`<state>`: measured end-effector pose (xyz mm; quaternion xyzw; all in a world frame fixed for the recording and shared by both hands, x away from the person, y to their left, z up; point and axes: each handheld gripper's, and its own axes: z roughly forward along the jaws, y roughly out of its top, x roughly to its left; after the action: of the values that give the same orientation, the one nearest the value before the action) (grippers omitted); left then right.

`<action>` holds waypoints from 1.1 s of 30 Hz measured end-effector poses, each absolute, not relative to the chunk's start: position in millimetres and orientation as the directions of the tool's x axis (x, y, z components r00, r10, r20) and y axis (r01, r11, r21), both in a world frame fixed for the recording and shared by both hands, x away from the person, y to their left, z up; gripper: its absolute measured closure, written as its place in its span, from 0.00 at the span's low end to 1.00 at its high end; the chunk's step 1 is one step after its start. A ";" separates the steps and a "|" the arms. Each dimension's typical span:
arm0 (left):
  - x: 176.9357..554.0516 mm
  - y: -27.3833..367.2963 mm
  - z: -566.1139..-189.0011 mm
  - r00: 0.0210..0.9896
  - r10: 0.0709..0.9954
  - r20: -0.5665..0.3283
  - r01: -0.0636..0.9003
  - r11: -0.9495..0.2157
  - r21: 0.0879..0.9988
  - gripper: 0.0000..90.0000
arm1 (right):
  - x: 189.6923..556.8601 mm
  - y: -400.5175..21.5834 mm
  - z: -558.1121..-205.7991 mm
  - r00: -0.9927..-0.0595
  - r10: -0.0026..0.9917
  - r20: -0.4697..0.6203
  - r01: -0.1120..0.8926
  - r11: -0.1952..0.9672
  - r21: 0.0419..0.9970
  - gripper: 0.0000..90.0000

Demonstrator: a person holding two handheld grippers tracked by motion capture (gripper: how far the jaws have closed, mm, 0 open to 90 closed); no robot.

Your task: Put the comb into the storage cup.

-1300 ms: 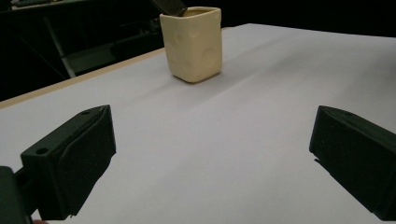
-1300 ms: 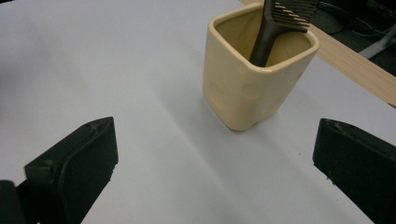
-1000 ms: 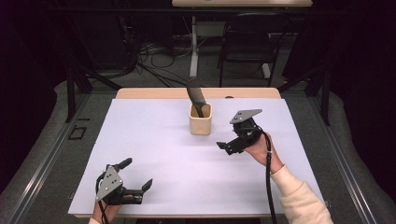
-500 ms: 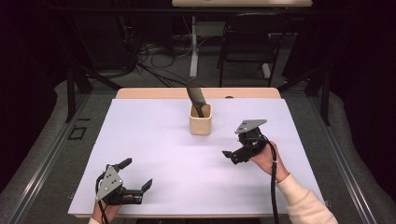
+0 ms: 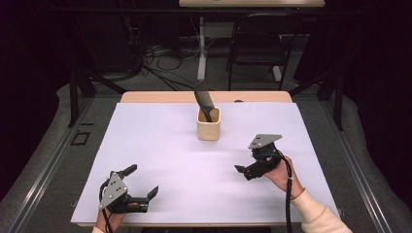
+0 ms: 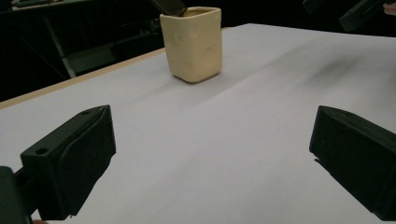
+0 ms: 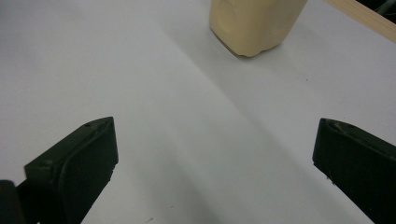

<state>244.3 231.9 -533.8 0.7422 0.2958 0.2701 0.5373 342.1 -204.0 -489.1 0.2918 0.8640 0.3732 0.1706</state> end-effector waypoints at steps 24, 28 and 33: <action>244.2 231.9 -533.8 0.677 0.732 0.082 0.150 -0.246 0.958 0.00 | 314.5 -218.1 -507.2 -0.776 0.627 -0.069 0.375 0.546 0.749 0.00; 244.3 231.7 -533.9 0.678 0.731 0.083 0.150 -0.248 0.957 0.00 | 309.6 -221.3 -509.0 -0.770 0.633 -0.076 0.365 0.535 0.762 0.00; 244.2 231.8 -533.9 0.677 0.731 0.083 0.150 -0.248 0.957 0.00 | 304.2 -223.4 -511.3 -0.763 0.641 -0.083 0.358 0.527 0.771 0.00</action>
<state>244.2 231.8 -533.9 0.7421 0.2968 0.2706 0.5366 304.2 -223.4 -511.3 0.2923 0.8546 0.3890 0.1813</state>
